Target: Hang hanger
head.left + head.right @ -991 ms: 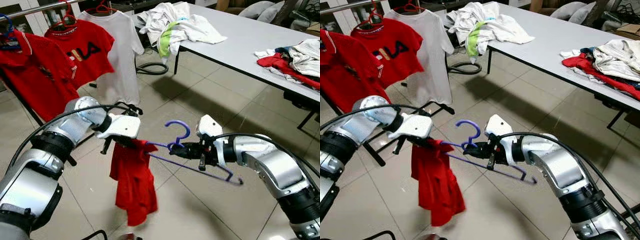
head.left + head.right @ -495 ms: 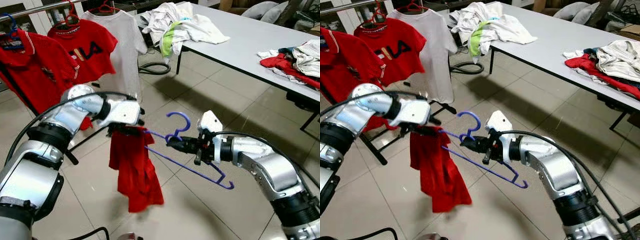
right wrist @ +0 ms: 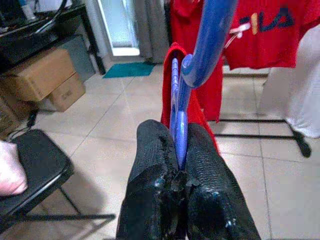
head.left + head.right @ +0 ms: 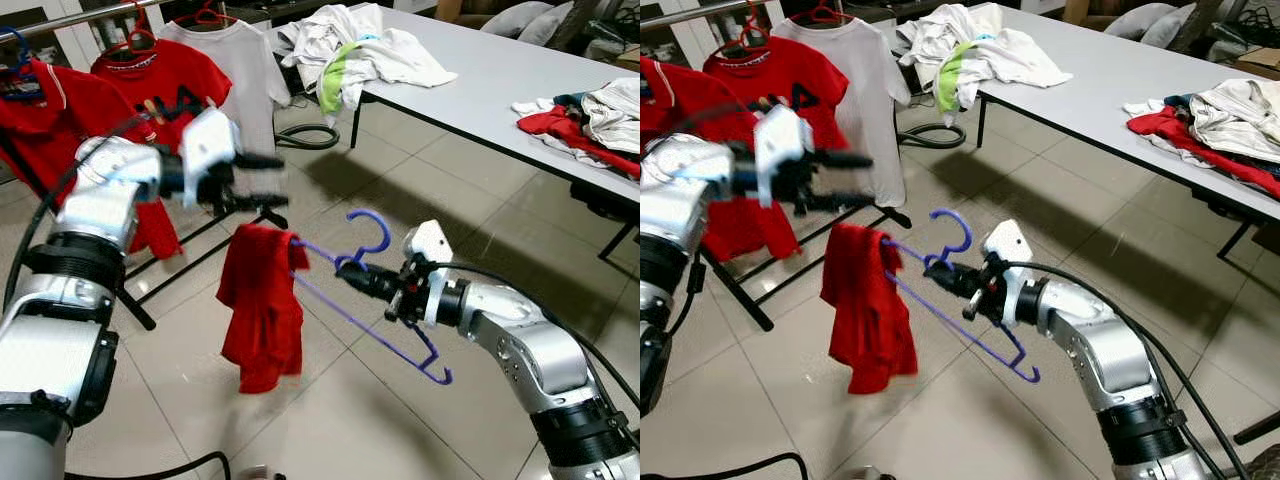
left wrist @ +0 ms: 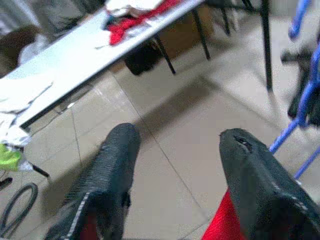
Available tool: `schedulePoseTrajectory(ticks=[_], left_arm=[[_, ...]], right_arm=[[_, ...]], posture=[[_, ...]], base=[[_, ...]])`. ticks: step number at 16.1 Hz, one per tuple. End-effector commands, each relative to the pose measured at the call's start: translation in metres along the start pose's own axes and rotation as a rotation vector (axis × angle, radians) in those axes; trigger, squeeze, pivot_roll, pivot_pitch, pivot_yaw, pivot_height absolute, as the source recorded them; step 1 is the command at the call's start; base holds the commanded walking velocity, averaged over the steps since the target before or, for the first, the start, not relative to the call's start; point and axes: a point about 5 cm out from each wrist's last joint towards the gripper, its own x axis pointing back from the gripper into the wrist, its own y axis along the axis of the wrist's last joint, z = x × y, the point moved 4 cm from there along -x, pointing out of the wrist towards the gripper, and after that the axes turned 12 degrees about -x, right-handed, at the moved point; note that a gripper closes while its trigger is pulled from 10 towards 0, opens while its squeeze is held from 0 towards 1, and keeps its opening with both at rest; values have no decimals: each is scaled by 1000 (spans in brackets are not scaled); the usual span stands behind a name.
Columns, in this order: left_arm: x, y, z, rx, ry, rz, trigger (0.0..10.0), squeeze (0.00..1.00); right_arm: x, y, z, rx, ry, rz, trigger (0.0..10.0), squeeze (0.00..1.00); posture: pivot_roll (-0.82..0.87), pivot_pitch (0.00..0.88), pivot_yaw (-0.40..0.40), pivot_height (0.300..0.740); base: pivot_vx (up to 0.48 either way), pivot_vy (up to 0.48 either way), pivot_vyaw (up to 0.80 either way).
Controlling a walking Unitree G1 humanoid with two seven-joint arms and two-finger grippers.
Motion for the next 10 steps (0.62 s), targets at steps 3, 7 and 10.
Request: schedulePoseTrajectory(ticks=[3, 7, 10], left_arm=[[15, 5, 14, 98, 188, -82, 10000, 1000], [19, -26, -1, 195, 361, 45, 10000, 1000], [-3, -39, -46, 193, 329, 93, 10000, 1000]], right_arm=[[0, 27, -7, 46, -64, -154, 0, 0], [7, 46, -12, 47, -153, -295, 0, 0], [10, 63, -14, 61, -187, -368, 0, 0]], posture=[[-22, 0, 65, 740], [-24, 0, 64, 740], [-34, 0, 63, 740]], base=[[0, 0, 0], [0, 0, 0], [0, 0, 0]])
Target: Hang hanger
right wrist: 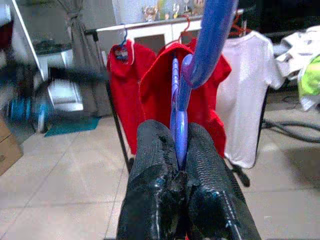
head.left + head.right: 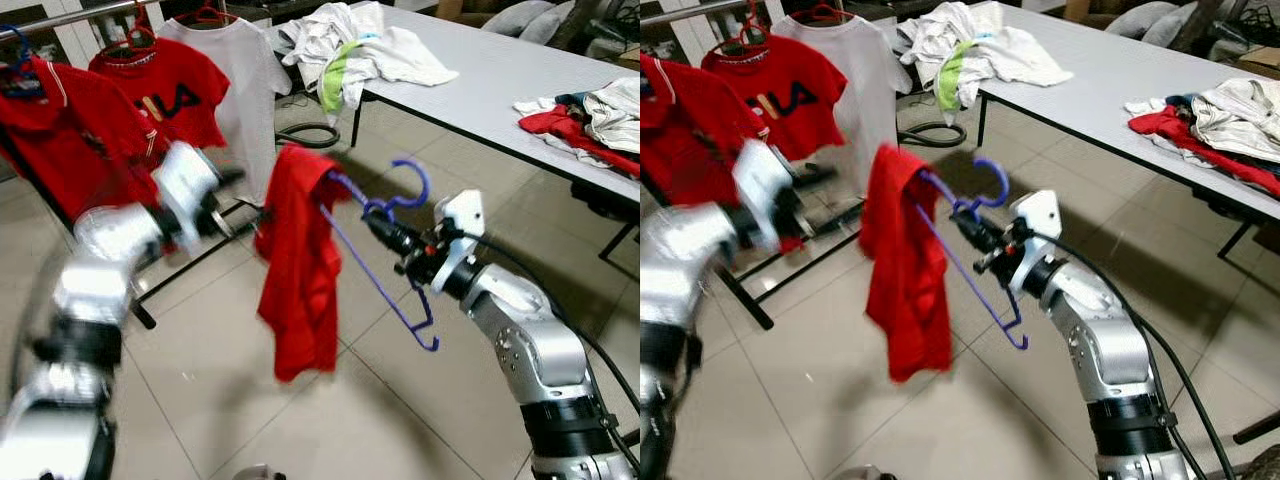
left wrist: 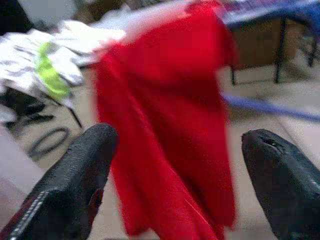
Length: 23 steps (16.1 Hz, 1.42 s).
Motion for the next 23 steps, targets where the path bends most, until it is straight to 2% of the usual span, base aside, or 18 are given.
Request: schedulePoseTrajectory(ticks=[1, 3, 4, 5, 6, 7, 9, 10, 13, 14, 15, 17, 18, 19, 20, 23], left_arm=[[-5, 2, -9, -29, -14, -4, 10000, 1000], [-19, -2, -28, 124, 30, -79, 10000, 1000], [-26, -6, -31, 162, 77, -75, 10000, 1000], [-35, -11, -40, 184, 79, -50, 10000, 1000], [-39, -16, -41, 183, 101, -22, 10000, 1000], [-44, -21, -39, 186, 153, 1, 10000, 1000], [-49, -22, -24, 189, 298, 14, 10000, 1000], [-51, -17, -18, 216, 349, -15, 10000, 1000], [-60, -1, -12, 267, 372, -131, 10000, 976], [-66, 7, -10, 301, 370, -180, 10000, 494], [-69, 10, -3, 273, 392, -174, 10000, 0], [-66, 17, 16, 234, 461, -171, 10000, 0], [-64, 21, 22, 220, 471, -182, 9294, 0], [-63, 21, 24, 211, 478, -178, 3725, 0], [-62, 19, 23, 174, 444, -155, 0, 0], [-62, 15, 7, 116, 298, -129, 0, 0]], right_arm=[[-4, 27, 9, 48, 40, -92, 0, 0], [-8, 37, 11, 64, 38, -106, 0, 0], [-10, 43, 12, 69, 32, -111, 0, 0], [-12, 49, 13, 78, 29, -119, 0, 0], [-13, 54, 15, 81, 32, -129, 0, 0], [-14, 60, 17, 87, 35, -141, 0, 0], [-16, 70, 21, 102, 47, -159, 0, 0], [-17, 73, 24, 108, 56, -164, 0, 0], [-19, 75, 27, 108, 73, -157, 0, 0], [-19, 75, 29, 105, 78, -153, 0, 0], [-20, 74, 30, 102, 83, -149, 0, 0], [-22, 72, 32, 98, 93, -141, 0, 0], [-22, 71, 33, 99, 95, -138, 0, 0], [-22, 71, 33, 98, 95, -137, 0, 0], [-21, 70, 32, 98, 88, -137, 0, 0], [-19, 70, 28, 100, 68, -139, 0, 0]], posture=[[-38, 0, 62, 740], [-46, 0, 56, 740], [-53, 0, 55, 740], [-55, 0, 52, 740], [-66, 0, 52, 740], [-71, 0, 50, 740], [-81, 0, 48, 740], [-82, 0, 46, 740], [-79, 0, 37, 740], [-72, 0, 31, 740], [-72, 0, 31, 740], [-72, 0, 31, 740], [-68, 0, 34, 740], [-68, 0, 34, 740], [-69, 0, 42, 740], [-65, 0, 46, 740]], base=[[0, 0, 0], [0, 0, 0], [0, 0, 0], [0, 0, 0], [0, 0, 0], [0, 0, 0], [0, 0, 0], [0, 0, 0], [0, 0, 0], [0, 0, 0], [0, 0, 0], [0, 0, 0], [0, 0, 0], [0, 0, 0], [0, 0, 0], [0, 0, 0]])
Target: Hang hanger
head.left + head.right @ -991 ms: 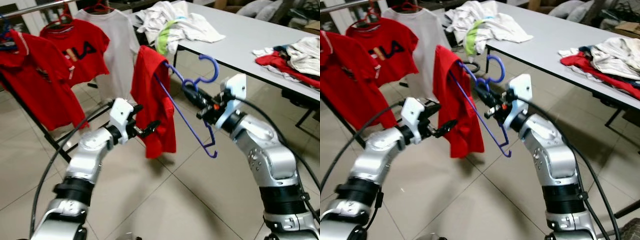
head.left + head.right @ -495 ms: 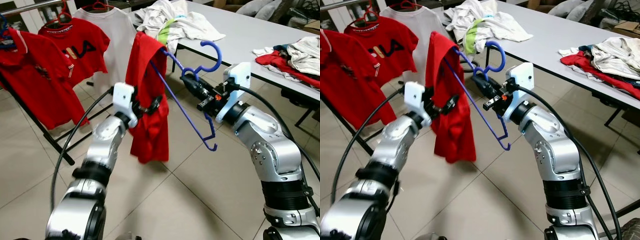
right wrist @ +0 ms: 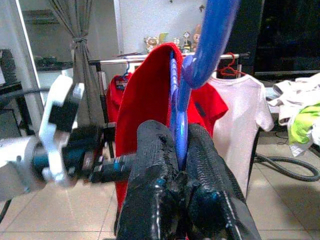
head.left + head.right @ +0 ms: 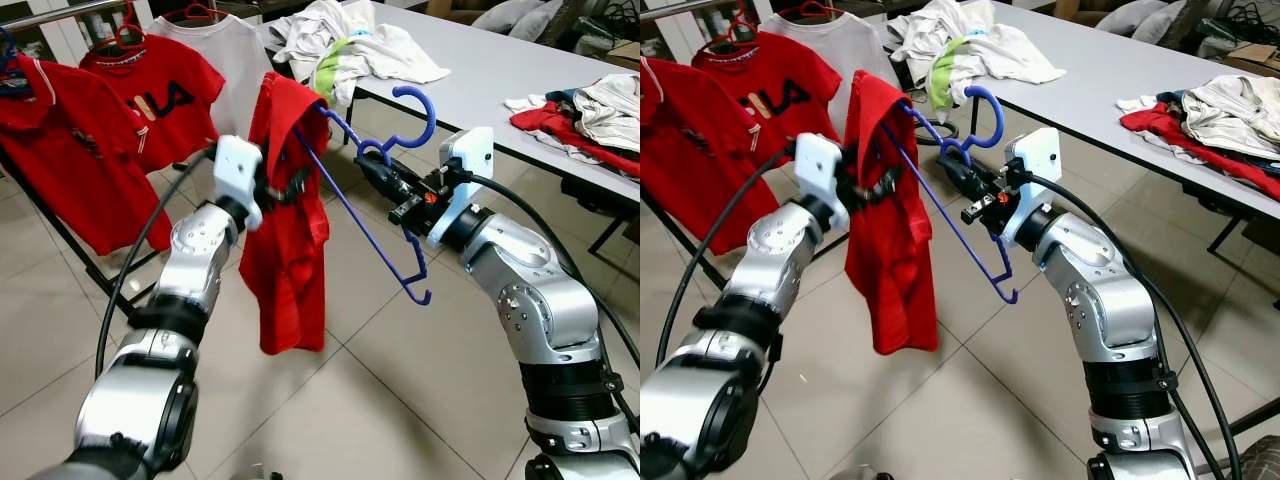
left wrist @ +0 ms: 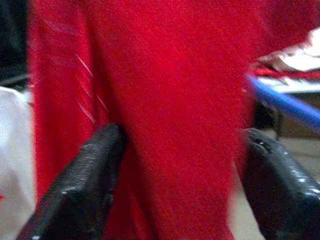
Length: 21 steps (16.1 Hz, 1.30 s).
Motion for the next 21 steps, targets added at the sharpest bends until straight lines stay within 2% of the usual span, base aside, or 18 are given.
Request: schedulePoseTrajectory(ticks=[1, 2, 4, 6, 8, 9, 11, 16, 20, 21], left_arm=[[1, 1, -5, -34, -69, 10, 0, 0], [2, -1, -10, -62, -122, 23, 0, 0], [3, -4, -4, -110, -138, 64, 0, 0], [1, -1, 19, -112, -24, 92, 0, 0], [-1, 2, 30, -95, 52, 94, 0, 0], [-4, 4, 34, -52, 86, 83, 0, 0], [-8, 3, 30, -33, 82, 94, 0, 0], [-8, -4, 27, -80, 39, 148, 0, 0], [-11, 10, 29, 0, 0, 79, 0, 0], [-12, 14, 30, 48, -7, 62, 0, 0]], right_arm=[[0, 14, 4, 27, 16, -44, 0, 0], [-1, 14, 3, 27, 16, -43, 0, 0], [0, 14, 3, 30, 17, -42, 0, 0], [0, 15, 3, 33, 26, -43, 0, 0], [0, 15, 5, 33, 34, -44, 0, 0], [0, 15, 6, 33, 40, -44, 0, 0], [0, 15, 7, 33, 46, -43, 0, 0], [2, 16, 7, 35, 43, -47, 0, 0], [3, 11, 6, 36, 39, -28, 0, 0], [4, 9, 5, 38, 35, -16, 0, 0]], posture=[[-64, 0, 46, 740], [-61, 0, 46, 740], [-58, 0, 46, 740], [-58, 0, 51, 740], [-58, 0, 51, 740], [-60, 0, 54, 740], [-64, 0, 59, 740], [-63, 0, 67, 740], [-60, 0, 68, 740], [-60, 0, 68, 740]], base=[[0, 0, 0], [0, 0, 0], [0, 0, 0], [0, 0, 0], [0, 0, 0], [0, 0, 0], [0, 0, 0], [0, 0, 0], [0, 0, 0], [0, 0, 0]])
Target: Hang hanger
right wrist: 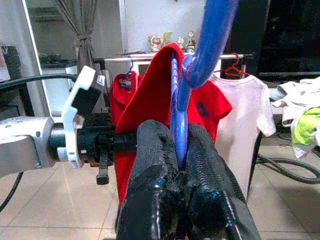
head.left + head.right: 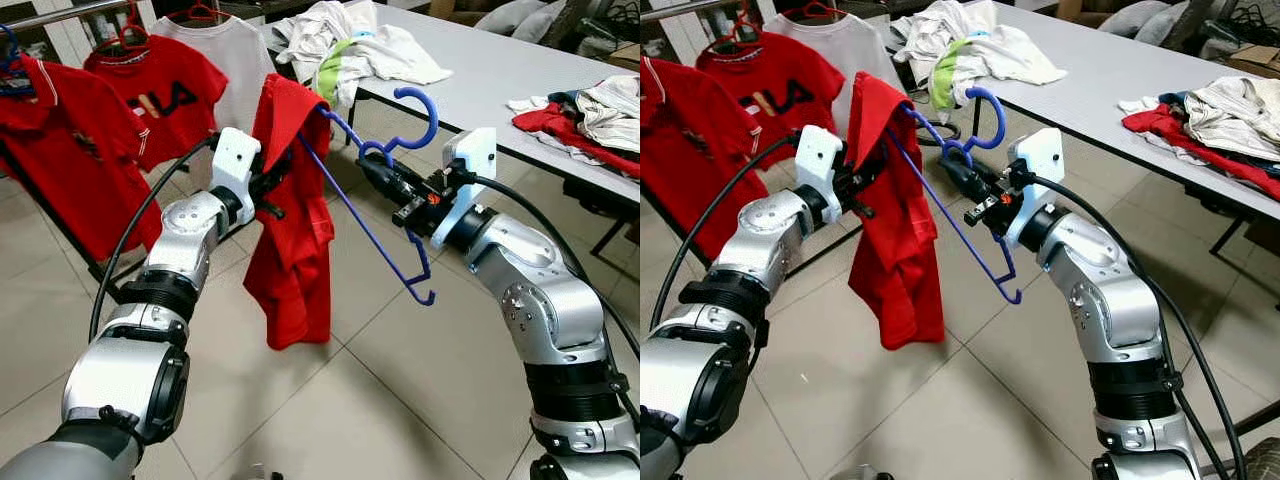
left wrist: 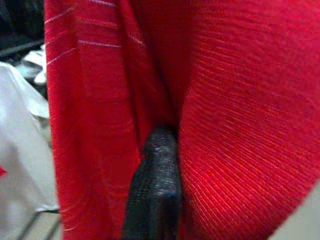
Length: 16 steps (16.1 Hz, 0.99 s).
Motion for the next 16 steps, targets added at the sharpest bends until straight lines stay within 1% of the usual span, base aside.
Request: schedulePoseTrajectory(ticks=[1, 2, 3, 5, 7, 9, 10, 11, 13, 14, 15, 16], left_arm=[[-3, 19, 6, 52, -8, -59, 0, 0], [-3, 23, 7, 88, -19, -71, 0, 0], [-3, 24, 7, 100, -26, -75, 0, 0], [-3, 33, 16, 183, -8, -97, 0, 0], [-3, 39, 24, 254, 21, -117, 0, 0], [-6, 45, 26, 331, 20, -130, 0, 0], [-6, 47, 26, 336, 6, -132, 0, 0], [-6, 48, 26, 337, 5, -130, 0, 0], [-7, 49, 28, 386, 5, -125, 0, 0], [-8, 50, 26, 405, -6, -124, 0, 0], [-9, 50, 20, 426, -39, -111, 0, 0], [-9, 41, 5, 366, -128, -39, 0, 0]], right_arm=[[2, 6, 5, 29, 17, -18, 0, 0], [2, 5, 4, 30, 16, -8, 0, 0], [3, 4, 4, 29, 15, -4, 0, 0], [4, -4, 3, 35, 14, 44, 0, 0], [7, -17, 2, 36, 16, 101, 0, 0], [14, -38, 1, 12, 1, 186, 0, 0], [17, -49, 2, -11, -16, 226, 0, 0], [18, -52, 3, -21, -23, 238, 0, 0], [20, -64, 10, -58, -31, 281, 0, 0], [22, -70, 12, -69, -42, 299, 0, 0], [24, -78, 12, -85, -77, 322, 0, 0], [27, -83, 1, -72, -197, 323, 0, 0]], posture=[[-60, 0, 66, 740], [-59, 0, 65, 740], [-59, 0, 65, 740], [-51, 0, 56, 740], [-45, 0, 51, 740], [-40, 0, 53, 740], [-40, 0, 59, 740], [-39, 0, 64, 740], [-34, 0, 81, 740], [-31, 0, 86, 740], [-24, 0, 100, 740], [-23, 0, 112, 740]], base=[[0, 0, 0], [0, 0, 0], [0, 0, 0], [0, 0, 0], [0, 0, 0], [0, 0, 0], [0, 0, 0], [0, 0, 0], [0, 0, 0], [0, 0, 0], [0, 0, 0], [0, 0, 0]])
